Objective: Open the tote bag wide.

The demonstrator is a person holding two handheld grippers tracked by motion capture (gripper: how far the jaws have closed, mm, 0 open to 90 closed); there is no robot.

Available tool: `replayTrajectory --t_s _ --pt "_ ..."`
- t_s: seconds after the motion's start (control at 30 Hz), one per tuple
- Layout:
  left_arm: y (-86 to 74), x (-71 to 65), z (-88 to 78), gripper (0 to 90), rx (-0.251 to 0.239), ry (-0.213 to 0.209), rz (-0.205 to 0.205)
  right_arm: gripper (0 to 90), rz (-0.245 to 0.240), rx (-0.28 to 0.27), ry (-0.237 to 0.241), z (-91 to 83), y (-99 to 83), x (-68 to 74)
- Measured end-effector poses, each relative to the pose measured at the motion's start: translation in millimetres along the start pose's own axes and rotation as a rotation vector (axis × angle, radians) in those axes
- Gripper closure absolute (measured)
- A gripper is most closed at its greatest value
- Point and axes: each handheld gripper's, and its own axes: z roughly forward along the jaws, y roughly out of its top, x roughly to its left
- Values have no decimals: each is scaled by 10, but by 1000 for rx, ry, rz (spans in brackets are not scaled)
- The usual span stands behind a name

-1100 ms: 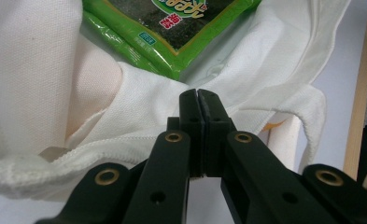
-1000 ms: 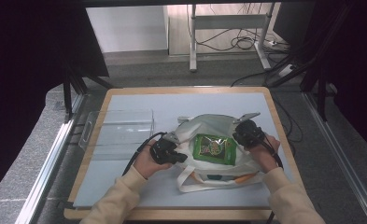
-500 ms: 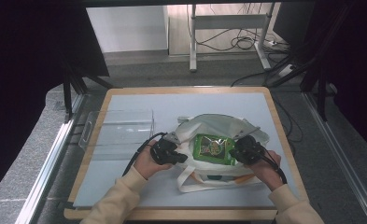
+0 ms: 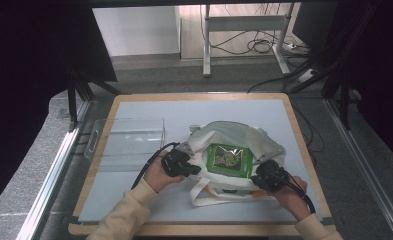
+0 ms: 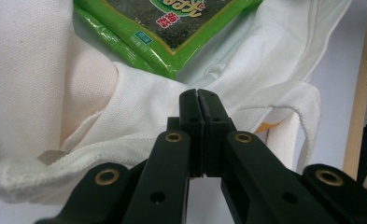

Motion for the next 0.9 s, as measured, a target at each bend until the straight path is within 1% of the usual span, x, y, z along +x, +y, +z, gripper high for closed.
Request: replayTrajectory --t_s 0.1,0.23,0.3,0.4,0.6,0.73,0.9 --pt "3 -9 3 899 6 -1 1 893 -1 6 -7 46 -46 38" --pt "-2 -7 3 898 5 0 2 892 10 1 -1 43 -46 27" --pt "-6 -4 7 897 3 0 -2 891 13 -1 0 26 -14 10" --pt "-5 -1 7 895 6 1 -3 889 15 -33 -23 -28 74 -28" --pt "-6 7 11 896 2 -7 -3 889 44 -84 -12 -82 246 -91" --pt "-9 9 9 898 2 -10 -2 885 65 -96 -4 -76 293 -117" --pt "-12 1 1 900 2 -8 -1 862 83 -98 10 -51 317 -136"
